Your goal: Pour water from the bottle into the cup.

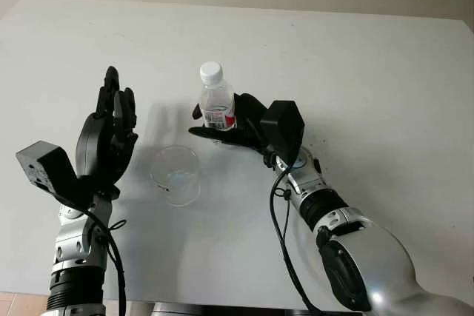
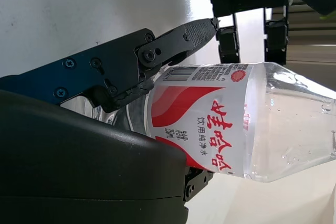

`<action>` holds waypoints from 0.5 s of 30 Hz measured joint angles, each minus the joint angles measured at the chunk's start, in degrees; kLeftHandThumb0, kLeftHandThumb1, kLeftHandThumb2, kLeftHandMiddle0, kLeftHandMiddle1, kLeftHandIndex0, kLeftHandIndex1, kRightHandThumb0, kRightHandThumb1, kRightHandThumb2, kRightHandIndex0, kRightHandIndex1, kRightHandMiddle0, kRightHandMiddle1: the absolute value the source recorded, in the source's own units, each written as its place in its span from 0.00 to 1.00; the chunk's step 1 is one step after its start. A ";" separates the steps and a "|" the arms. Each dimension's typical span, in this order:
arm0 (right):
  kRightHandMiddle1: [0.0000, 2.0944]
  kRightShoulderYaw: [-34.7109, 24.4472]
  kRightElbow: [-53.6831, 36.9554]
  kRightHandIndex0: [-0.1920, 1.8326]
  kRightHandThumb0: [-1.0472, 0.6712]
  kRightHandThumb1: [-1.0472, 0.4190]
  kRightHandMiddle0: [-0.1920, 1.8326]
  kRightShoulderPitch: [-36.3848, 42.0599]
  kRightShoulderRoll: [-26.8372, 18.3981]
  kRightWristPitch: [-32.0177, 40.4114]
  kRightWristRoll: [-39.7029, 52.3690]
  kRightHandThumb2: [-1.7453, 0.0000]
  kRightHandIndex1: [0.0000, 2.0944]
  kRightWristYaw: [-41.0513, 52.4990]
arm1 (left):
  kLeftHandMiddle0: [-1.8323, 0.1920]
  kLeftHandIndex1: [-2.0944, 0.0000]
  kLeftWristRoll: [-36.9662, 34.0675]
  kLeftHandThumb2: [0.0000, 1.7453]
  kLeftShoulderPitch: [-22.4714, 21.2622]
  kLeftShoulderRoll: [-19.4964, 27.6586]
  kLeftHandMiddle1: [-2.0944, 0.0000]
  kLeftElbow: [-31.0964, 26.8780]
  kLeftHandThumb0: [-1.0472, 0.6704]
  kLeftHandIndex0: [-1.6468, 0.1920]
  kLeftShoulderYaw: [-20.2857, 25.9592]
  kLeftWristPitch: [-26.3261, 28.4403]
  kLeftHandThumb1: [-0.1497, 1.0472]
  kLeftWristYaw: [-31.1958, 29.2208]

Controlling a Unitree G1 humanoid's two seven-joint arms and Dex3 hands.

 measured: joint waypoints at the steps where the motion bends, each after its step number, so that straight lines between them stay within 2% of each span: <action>1: 1.00 0.33 -0.02 0.66 0.34 0.01 0.62 -0.06 -0.03 -0.21 -0.43 0.96 1.00 -0.83 | 1.00 1.00 0.00 0.38 0.00 0.00 1.00 0.00 0.18 1.00 0.00 -0.11 1.00 0.05; 9: 1.00 0.98 -0.02 0.64 0.48 0.00 0.62 -0.30 -0.76 -1.27 -2.69 0.87 1.00 -6.71 | 1.00 1.00 -0.07 0.38 0.00 -0.01 1.00 0.01 0.18 1.00 0.05 -0.35 1.00 0.08; 15: 1.00 2.26 -0.18 0.62 0.51 0.00 0.57 -3.37 -5.66 -4.52 -6.84 0.86 1.00 -12.77 | 1.00 1.00 -0.06 0.38 0.00 0.01 1.00 0.09 0.18 1.00 0.05 -0.35 1.00 0.07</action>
